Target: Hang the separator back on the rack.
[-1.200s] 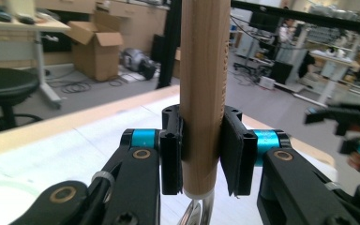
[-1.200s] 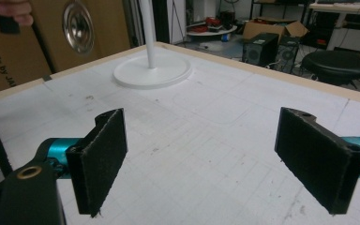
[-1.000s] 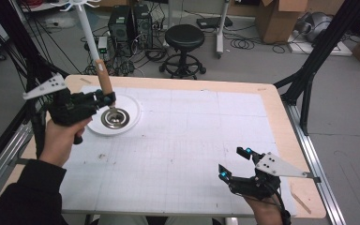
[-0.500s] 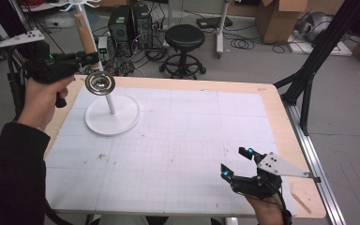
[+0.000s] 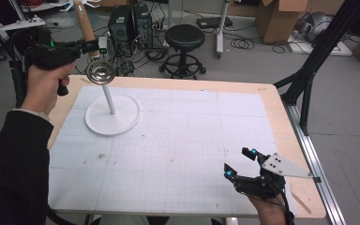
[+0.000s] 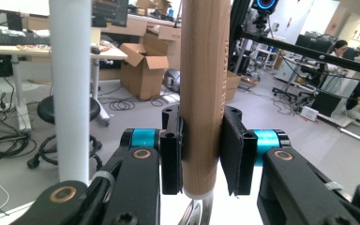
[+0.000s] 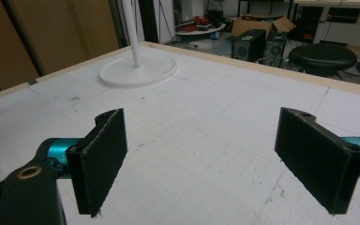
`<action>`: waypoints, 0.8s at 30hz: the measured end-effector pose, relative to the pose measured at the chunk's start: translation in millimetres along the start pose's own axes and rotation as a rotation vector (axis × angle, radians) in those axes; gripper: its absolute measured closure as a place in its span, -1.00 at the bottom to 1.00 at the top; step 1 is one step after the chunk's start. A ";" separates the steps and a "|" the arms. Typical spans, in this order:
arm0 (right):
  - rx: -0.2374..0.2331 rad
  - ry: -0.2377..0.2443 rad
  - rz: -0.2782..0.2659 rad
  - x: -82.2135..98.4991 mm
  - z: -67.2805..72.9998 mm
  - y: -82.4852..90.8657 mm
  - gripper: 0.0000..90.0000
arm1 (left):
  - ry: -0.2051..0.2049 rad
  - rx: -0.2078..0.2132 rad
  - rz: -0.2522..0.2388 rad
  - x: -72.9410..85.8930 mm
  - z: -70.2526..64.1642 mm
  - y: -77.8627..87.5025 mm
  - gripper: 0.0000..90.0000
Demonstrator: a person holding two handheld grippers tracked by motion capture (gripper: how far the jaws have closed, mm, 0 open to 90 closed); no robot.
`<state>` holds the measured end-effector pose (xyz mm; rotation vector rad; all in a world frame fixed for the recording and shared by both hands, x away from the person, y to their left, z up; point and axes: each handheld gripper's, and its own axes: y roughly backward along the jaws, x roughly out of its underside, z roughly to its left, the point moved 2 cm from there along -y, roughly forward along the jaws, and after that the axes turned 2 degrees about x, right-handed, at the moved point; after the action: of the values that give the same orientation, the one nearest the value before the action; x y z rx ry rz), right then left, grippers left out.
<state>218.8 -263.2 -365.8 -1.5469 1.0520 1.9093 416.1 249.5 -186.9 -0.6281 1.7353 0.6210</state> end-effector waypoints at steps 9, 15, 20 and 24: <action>-0.002 -0.004 0.003 0.2 0.8 0.6 -0.65 | 0.007 -0.030 0.042 5.0 5.4 -5.4 0.58; -0.005 -0.011 -0.003 0.2 0.1 2.3 -0.65 | 0.008 -0.048 0.028 12.3 4.1 -3.0 0.57; 0.007 0.000 0.004 1.4 -0.4 2.2 -0.64 | -0.027 -0.115 0.032 25.1 0.7 12.3 0.12; 0.015 -0.003 0.005 3.0 -1.9 2.4 -0.64 | -0.026 -0.121 0.021 43.8 -2.2 36.8 -0.09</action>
<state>217.3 -266.5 -368.2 -1.5346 1.0676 1.9023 379.3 270.2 -225.6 -0.6839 1.6905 0.7503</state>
